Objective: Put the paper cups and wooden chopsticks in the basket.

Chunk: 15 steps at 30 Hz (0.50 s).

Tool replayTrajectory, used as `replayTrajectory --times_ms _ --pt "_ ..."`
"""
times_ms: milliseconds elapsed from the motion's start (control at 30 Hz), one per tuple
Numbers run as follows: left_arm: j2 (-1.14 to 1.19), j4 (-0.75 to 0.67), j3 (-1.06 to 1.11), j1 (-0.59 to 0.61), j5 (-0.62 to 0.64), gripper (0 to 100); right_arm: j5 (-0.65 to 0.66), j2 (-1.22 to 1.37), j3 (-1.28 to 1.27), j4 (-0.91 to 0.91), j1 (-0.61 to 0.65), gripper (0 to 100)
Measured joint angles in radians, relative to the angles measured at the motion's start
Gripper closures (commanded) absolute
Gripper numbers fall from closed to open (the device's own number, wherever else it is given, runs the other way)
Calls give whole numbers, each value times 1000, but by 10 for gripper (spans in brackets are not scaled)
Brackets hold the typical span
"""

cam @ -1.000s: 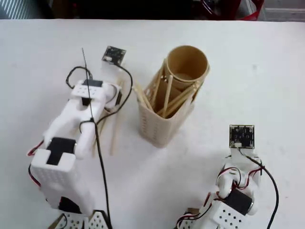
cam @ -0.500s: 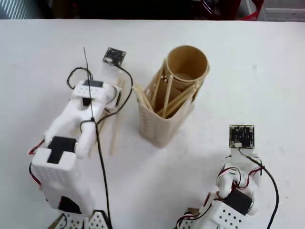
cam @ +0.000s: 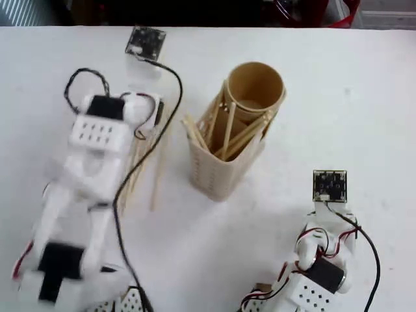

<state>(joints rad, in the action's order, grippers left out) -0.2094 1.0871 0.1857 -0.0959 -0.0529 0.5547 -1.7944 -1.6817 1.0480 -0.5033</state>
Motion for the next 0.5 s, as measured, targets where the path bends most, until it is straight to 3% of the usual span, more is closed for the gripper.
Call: replayTrajectory --times_ms 133,267,500 --pt "-394 -6 138 -149 -25 978 0 0 0 0 0 885" --pt "-723 -112 261 -269 -60 977 0 0 0 0 0 885" --pt "-810 -519 351 -417 -72 977 0 0 0 0 0 885"
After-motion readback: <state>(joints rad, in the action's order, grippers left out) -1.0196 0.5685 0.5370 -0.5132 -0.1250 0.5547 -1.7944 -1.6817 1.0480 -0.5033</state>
